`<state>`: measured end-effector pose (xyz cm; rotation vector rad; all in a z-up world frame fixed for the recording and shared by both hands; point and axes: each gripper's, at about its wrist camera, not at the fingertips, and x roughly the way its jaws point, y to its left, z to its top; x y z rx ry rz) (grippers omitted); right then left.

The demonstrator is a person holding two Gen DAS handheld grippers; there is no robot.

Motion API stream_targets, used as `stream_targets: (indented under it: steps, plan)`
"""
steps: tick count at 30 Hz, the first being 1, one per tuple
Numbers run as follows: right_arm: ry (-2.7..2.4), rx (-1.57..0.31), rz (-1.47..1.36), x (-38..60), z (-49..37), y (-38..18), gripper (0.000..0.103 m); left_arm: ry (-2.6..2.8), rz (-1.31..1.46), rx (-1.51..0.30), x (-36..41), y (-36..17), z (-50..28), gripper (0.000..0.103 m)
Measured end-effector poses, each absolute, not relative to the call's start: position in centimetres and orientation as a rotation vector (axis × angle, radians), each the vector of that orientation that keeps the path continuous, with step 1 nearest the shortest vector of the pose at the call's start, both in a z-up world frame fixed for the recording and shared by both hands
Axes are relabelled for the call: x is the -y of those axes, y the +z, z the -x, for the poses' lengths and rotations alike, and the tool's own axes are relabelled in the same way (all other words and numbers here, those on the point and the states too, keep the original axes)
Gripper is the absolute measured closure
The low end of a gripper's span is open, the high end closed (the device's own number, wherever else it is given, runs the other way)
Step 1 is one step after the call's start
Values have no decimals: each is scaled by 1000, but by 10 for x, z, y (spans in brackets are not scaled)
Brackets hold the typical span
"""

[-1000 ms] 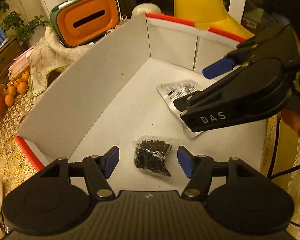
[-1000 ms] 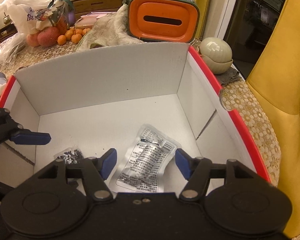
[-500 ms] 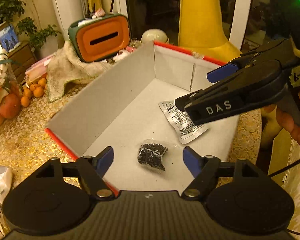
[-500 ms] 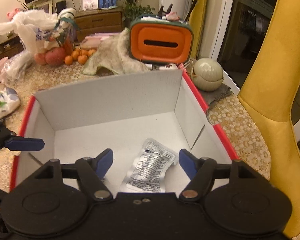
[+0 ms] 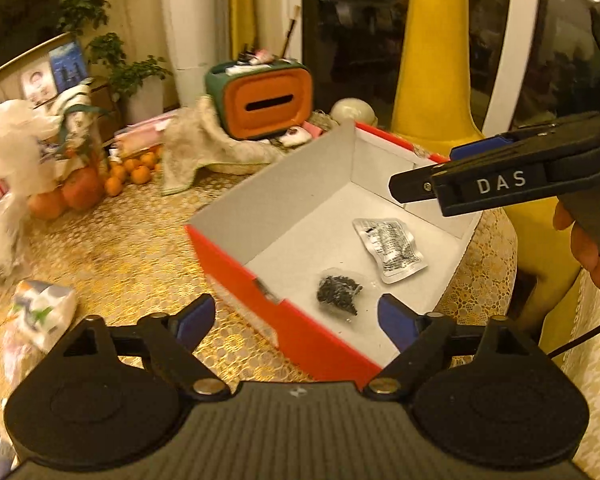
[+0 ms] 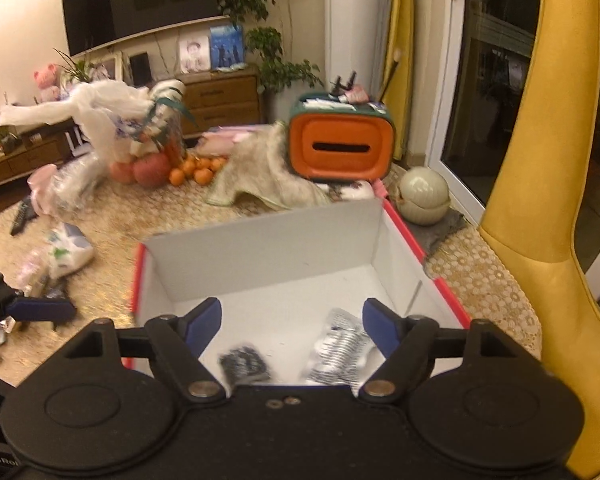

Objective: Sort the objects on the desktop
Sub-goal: 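Move both tools back from the shoebox to the table items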

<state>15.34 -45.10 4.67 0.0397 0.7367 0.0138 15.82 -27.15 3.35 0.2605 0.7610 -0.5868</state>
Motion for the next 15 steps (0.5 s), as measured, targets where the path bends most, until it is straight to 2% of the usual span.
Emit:
stream_targets:
  steps: [6,15]
  plan:
    - [73,-692,-41,420,-138,66,25,-537,-221,-724,236,49,-143,2]
    - [138,-632,-31,368,-118,89,20,-481,-146,-684,180,64,-126,0]
